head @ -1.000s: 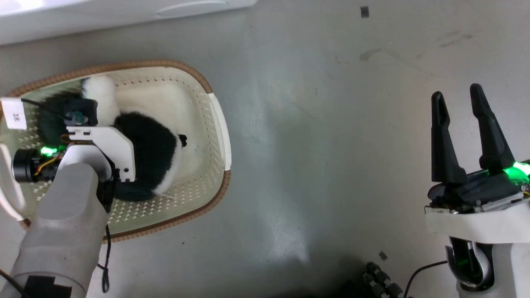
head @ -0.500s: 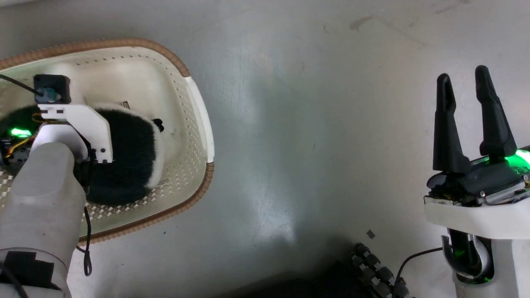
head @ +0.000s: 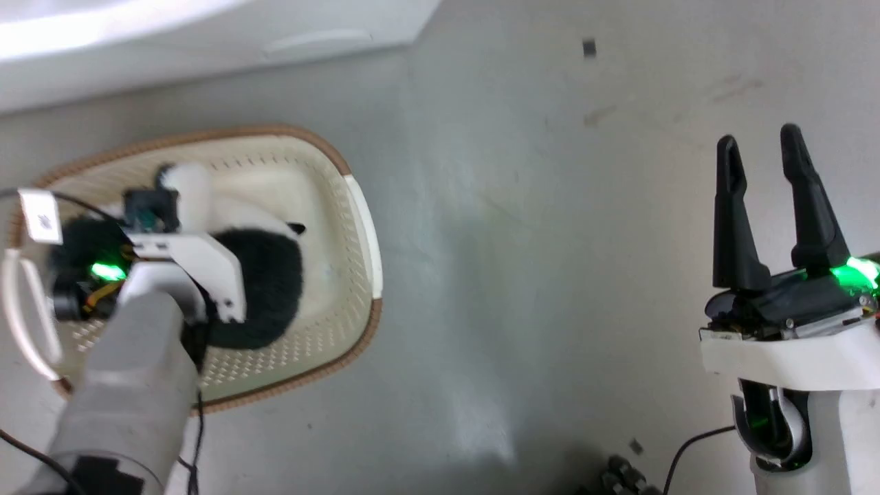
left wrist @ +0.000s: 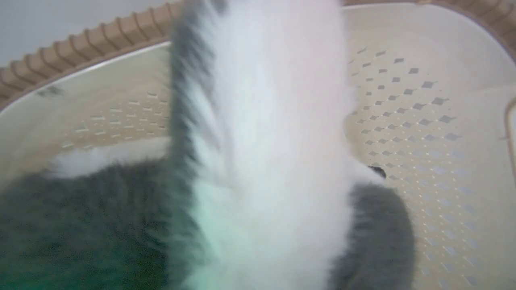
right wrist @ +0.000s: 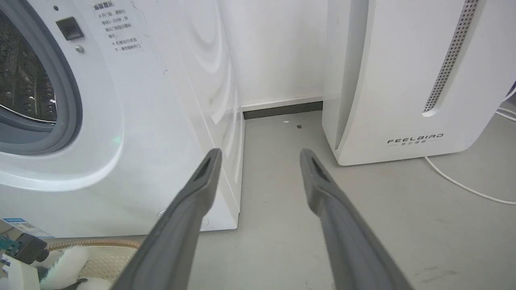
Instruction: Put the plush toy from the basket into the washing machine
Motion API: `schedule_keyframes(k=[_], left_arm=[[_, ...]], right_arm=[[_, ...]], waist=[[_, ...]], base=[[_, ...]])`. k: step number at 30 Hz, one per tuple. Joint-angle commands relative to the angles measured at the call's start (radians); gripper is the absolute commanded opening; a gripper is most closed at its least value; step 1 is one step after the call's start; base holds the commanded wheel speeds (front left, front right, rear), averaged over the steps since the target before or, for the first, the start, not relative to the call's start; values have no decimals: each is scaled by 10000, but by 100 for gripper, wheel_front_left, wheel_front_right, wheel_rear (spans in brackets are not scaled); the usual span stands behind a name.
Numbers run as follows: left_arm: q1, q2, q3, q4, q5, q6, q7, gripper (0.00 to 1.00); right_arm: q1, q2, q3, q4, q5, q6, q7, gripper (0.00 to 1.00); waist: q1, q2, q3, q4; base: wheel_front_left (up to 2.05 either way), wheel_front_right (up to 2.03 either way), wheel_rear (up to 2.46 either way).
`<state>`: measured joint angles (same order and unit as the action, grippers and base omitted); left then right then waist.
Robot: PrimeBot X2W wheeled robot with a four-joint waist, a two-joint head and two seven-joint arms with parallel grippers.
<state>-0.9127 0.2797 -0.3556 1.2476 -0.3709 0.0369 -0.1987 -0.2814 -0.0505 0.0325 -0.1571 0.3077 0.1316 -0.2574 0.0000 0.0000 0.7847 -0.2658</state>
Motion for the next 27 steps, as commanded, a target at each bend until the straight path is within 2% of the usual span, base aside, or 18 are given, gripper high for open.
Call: schedule_keyframes(k=[1,5,11,27], left_arm=[[339,-154,2,-43,-98,-141,-245,0],[1014,-567,13,-271,-276,-533,-512,0],[1952,-1007,-40,-995,-297,-740,-619,0],[5622,-1297,1056,-6813,304,-482,-629,0]], right_arm=[[156,-45,-73,121,-127,-9,-44,100],[494,-82,-120,312,-293,-9,-44,100],[1048,-130,-206,492,-521,-9,-44,100],[2348,-167,-552,800,-910,-9,-44,100]], waist=[[0,0,-1017,319],[0,0,-2034,585],[0,0,-3199,975],[0,0,-5274,1637]], base=[[0,0,0],[0,0,0],[0,0,0],[0,0,0]])
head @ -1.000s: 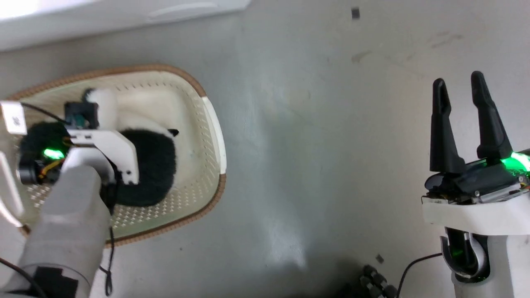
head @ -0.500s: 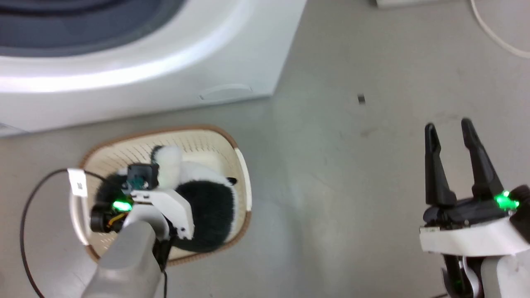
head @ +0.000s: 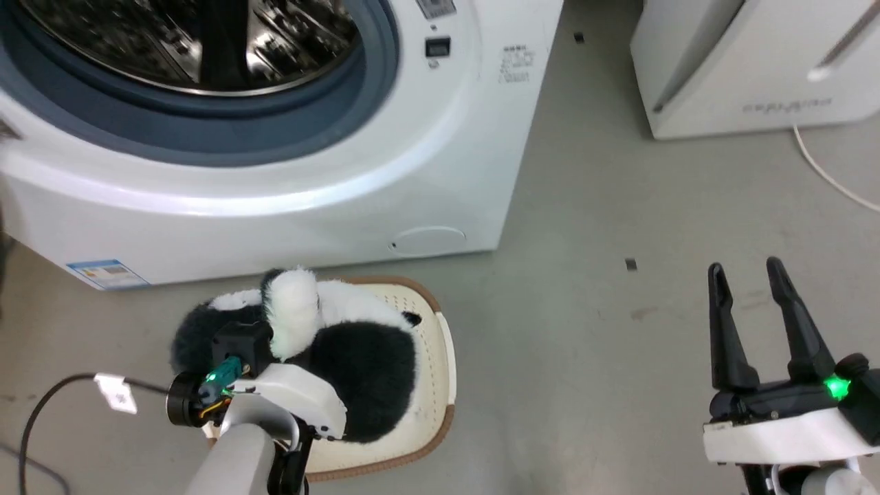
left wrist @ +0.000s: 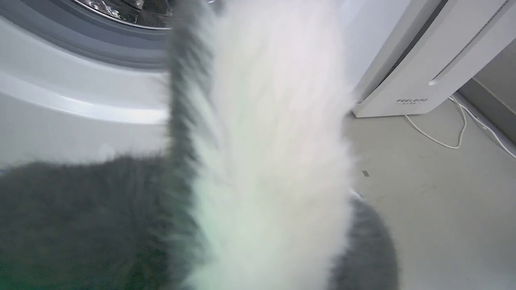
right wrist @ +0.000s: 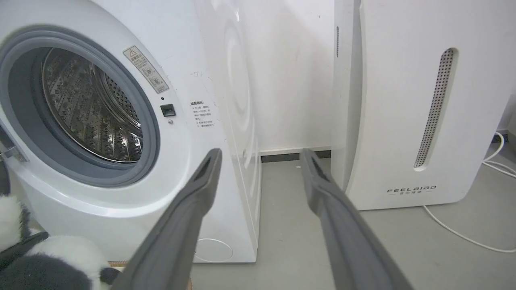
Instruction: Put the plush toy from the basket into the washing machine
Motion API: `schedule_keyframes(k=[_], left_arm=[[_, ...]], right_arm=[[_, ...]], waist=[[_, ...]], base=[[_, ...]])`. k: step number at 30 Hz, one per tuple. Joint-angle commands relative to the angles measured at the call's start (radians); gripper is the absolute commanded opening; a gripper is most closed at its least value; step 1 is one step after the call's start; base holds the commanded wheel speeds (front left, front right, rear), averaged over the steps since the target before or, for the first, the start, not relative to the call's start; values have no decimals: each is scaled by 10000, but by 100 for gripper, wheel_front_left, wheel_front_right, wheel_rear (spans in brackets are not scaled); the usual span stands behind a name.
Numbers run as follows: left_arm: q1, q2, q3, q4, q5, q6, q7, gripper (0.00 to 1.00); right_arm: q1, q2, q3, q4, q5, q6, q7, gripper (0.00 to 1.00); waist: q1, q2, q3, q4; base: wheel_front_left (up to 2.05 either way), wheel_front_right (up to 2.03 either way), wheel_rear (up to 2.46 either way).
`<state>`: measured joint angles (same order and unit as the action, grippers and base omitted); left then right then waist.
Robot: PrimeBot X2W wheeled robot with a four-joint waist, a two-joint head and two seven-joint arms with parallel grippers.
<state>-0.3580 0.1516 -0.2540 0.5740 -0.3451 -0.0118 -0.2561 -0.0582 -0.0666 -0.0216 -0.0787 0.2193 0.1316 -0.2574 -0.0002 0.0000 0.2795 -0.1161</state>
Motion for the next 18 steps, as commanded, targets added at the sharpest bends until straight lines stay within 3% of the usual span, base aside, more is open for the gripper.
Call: schedule_keyframes(k=[1,11,18], left_arm=[[239,-21,127,-441,120,-3,-56,0],[1027,-139,1103,-3958,858,252,-56,0],[-698,62,1688,-4935,973,335,72,0]], right_arm=[[176,2,-2,25,-46,-9,-44,100],[393,49,-24,-107,-73,-9,-44,100],[45,38,153,-244,94,-9,-44,100]], waist=[[2,0,-320,158],[2,0,-435,-55],[2,0,717,-607]], base=[[0,0,0],[0,0,0],[0,0,0]])
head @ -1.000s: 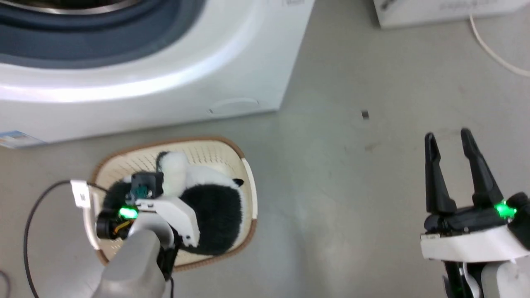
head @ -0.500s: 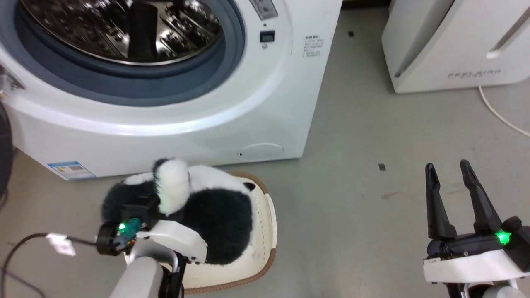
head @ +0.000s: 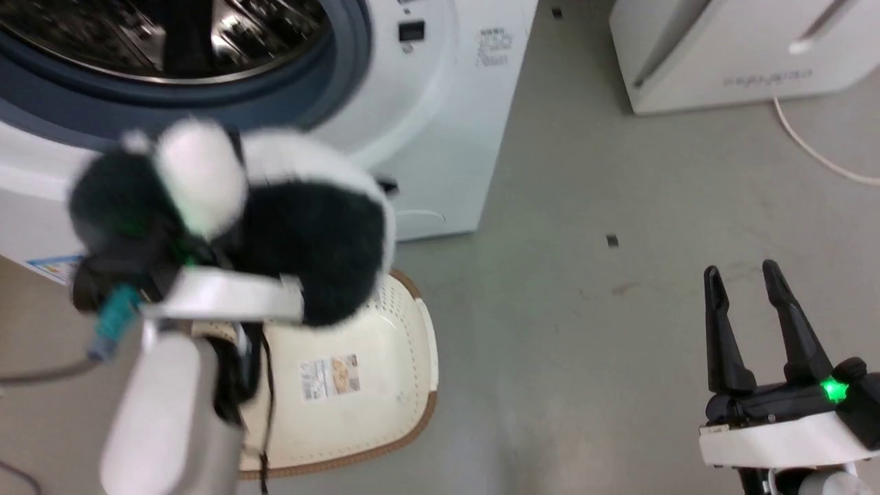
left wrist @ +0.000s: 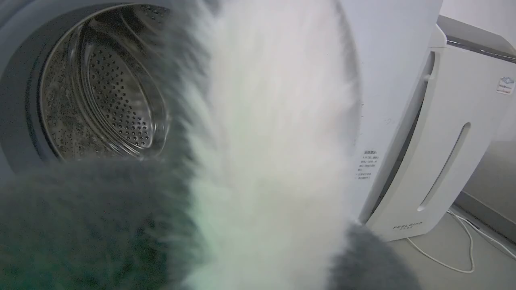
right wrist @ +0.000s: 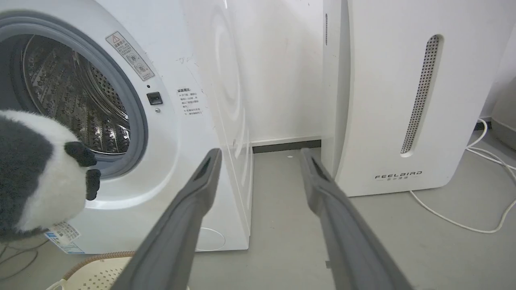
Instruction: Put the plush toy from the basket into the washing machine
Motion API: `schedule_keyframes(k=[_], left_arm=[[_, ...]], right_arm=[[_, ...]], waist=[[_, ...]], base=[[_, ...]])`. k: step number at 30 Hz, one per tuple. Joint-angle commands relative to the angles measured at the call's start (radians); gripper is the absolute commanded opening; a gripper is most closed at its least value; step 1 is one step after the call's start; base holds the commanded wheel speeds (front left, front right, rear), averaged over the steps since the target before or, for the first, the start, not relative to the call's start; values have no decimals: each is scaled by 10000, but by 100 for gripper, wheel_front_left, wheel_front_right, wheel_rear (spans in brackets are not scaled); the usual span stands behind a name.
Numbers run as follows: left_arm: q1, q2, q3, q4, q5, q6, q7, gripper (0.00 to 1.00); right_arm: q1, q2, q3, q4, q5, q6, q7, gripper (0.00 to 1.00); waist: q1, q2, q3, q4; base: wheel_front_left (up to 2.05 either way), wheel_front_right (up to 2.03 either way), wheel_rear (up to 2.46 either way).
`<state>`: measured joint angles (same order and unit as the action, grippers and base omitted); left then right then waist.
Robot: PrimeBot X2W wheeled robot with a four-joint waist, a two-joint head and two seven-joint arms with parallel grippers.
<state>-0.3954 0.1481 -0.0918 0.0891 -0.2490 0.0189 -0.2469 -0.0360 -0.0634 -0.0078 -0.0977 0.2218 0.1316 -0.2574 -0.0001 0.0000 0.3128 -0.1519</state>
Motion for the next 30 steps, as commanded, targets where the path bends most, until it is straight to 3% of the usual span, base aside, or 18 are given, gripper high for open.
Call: schedule_keyframes(k=[1,6,11,22,26,30], left_arm=[[-647,157,141,-93,-13,43,53,0],[-2452,554,532,89,-228,26,599,0],[-4716,1393,979,507,-217,19,1234,0],[-9434,3076,1450,3023,179,132,1809,0],[-10743,3364,1628,3760,307,498,1572,0],[-11441,3528,1132,4554,684,363,1750,0]], right_arm=[[-255,-4,29,-81,110,-9,-44,100],[-688,-46,109,-175,359,-9,-44,100],[-1291,-85,184,-80,611,-9,-44,100],[-2017,-3,477,106,1042,-9,-44,100],[-2173,20,720,164,1125,-9,-44,100],[-2330,30,805,117,1177,-9,-44,100]], waist=[[1,0,606,-341],[1,0,1726,-821],[1,0,2844,-1346],[1,0,4454,-1972],[1,0,4829,-2079],[1,0,5134,-2076]], base=[[0,0,0],[0,0,0],[0,0,0],[0,0,0],[0,0,0],[0,0,0]])
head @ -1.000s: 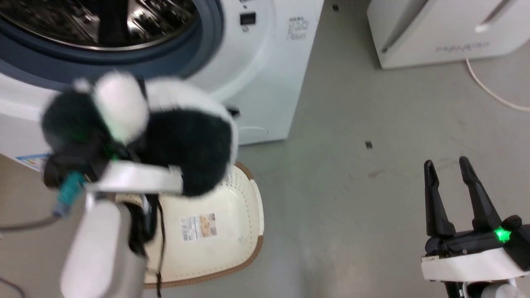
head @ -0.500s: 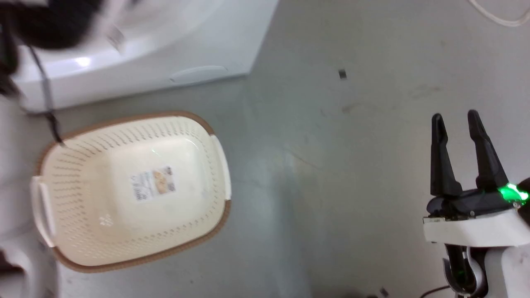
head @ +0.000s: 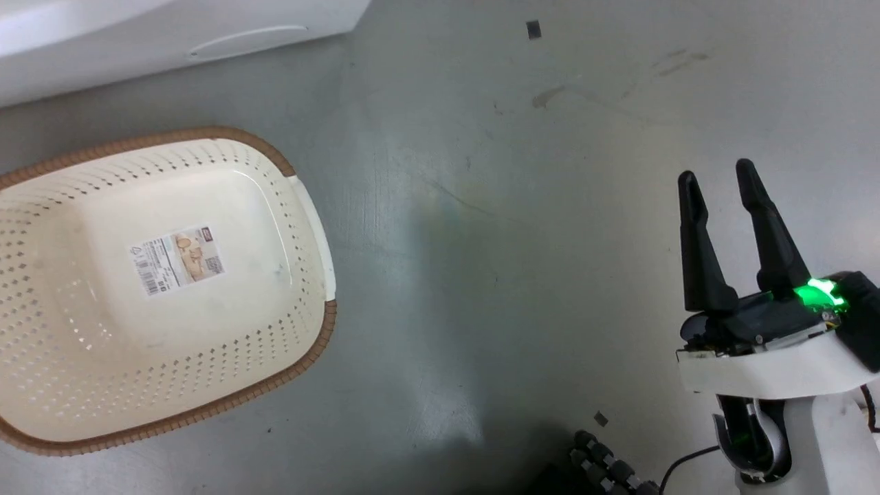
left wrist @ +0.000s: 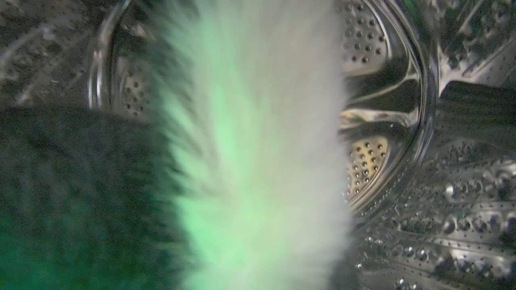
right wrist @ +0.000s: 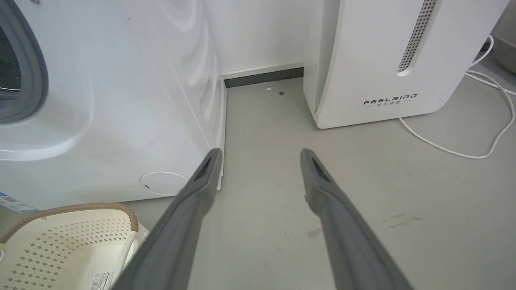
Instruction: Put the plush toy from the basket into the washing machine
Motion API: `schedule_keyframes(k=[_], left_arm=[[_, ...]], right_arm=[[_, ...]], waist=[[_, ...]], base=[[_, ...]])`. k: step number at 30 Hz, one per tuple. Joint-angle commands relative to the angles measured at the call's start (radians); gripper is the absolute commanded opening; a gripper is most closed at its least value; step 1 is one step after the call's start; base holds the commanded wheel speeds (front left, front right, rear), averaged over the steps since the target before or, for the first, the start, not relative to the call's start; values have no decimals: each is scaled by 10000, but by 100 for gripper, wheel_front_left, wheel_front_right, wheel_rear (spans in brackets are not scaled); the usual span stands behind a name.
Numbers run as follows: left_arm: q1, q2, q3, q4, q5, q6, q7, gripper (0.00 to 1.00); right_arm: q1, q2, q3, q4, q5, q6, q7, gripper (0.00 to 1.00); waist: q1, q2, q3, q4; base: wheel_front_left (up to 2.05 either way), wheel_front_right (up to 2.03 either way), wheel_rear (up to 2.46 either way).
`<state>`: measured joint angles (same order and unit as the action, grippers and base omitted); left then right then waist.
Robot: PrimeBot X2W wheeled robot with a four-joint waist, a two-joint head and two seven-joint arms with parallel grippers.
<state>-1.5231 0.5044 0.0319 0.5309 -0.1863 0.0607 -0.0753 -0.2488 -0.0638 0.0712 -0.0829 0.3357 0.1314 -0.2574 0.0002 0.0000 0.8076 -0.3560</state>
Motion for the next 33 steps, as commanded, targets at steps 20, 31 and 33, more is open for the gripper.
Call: schedule_keyframes(k=[20,31,33], left_arm=[[207,-605,-1053,3418,-21,-764,109,40],[1628,-1202,-1032,4079,-467,-883,-1317,100],[2199,-1475,-1026,4126,-600,-970,-1562,100]], right_arm=[[-497,-120,-127,-148,-55,-7,-44,100],[-184,-226,-774,82,-450,-7,-44,100],[-59,-258,-922,175,-558,-7,-44,100]], waist=[[-2,0,451,472],[-2,0,-1443,1126],[-2,0,-2004,1312]], base=[[0,0,0],[0,0,0],[0,0,0]])
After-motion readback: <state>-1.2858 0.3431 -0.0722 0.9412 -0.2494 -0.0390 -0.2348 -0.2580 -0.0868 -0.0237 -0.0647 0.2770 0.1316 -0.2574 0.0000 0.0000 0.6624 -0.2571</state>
